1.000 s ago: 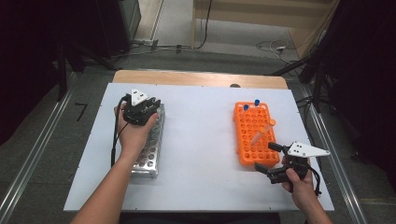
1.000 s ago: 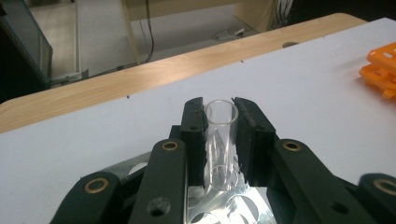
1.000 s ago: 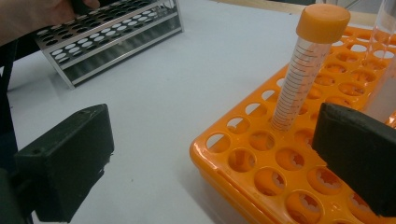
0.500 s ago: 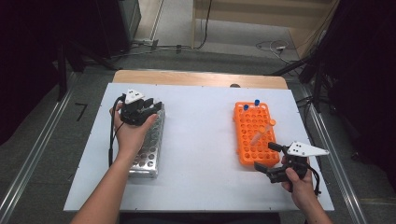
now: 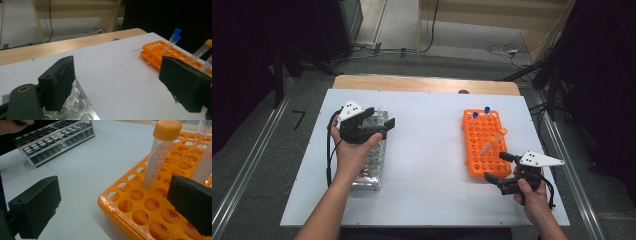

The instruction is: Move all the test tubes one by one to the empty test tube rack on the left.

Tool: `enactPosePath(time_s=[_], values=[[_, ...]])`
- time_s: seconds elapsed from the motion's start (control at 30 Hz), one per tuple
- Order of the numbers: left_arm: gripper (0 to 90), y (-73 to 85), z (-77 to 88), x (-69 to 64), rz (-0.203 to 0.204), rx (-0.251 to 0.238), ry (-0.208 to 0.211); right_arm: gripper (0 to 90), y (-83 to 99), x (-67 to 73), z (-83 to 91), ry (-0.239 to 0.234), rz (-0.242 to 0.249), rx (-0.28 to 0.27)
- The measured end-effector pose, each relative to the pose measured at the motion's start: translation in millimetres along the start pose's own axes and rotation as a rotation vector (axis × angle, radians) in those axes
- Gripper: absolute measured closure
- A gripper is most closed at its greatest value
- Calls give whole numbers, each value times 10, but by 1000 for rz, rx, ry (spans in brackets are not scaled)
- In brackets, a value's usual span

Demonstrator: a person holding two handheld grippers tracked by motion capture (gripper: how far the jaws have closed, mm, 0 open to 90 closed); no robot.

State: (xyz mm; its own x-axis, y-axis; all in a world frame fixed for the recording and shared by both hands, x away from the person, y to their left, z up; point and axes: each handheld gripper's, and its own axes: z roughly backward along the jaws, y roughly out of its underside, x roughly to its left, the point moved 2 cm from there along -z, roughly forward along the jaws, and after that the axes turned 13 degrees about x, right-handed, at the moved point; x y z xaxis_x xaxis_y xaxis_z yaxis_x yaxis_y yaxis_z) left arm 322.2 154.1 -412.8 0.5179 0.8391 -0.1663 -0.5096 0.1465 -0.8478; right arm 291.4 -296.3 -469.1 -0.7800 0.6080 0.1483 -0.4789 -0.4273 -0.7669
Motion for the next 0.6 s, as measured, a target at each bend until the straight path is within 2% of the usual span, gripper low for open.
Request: enactPosePath(time_s=[0.17, 0.27, 0.37, 0.43, 0.6], values=[[51, 76, 82, -126, -19, -8, 24, 0, -19, -19, -4, 10, -1, -6], [24, 111, 121, -170, -10, -30, 43, 0, -38, -46, 1, 15, -9, -7], [8, 131, 126, -193, -20, -27, 57, 0, -65, -89, 10, 30, -16, -12], [0, 143, 132, -197, -11, -35, 72, 0, -83, -134, 19, 42, -30, -20], [0, 160, 125, -200, -4, -40, 76, 0, -127, -280, 38, 90, -55, -23]])
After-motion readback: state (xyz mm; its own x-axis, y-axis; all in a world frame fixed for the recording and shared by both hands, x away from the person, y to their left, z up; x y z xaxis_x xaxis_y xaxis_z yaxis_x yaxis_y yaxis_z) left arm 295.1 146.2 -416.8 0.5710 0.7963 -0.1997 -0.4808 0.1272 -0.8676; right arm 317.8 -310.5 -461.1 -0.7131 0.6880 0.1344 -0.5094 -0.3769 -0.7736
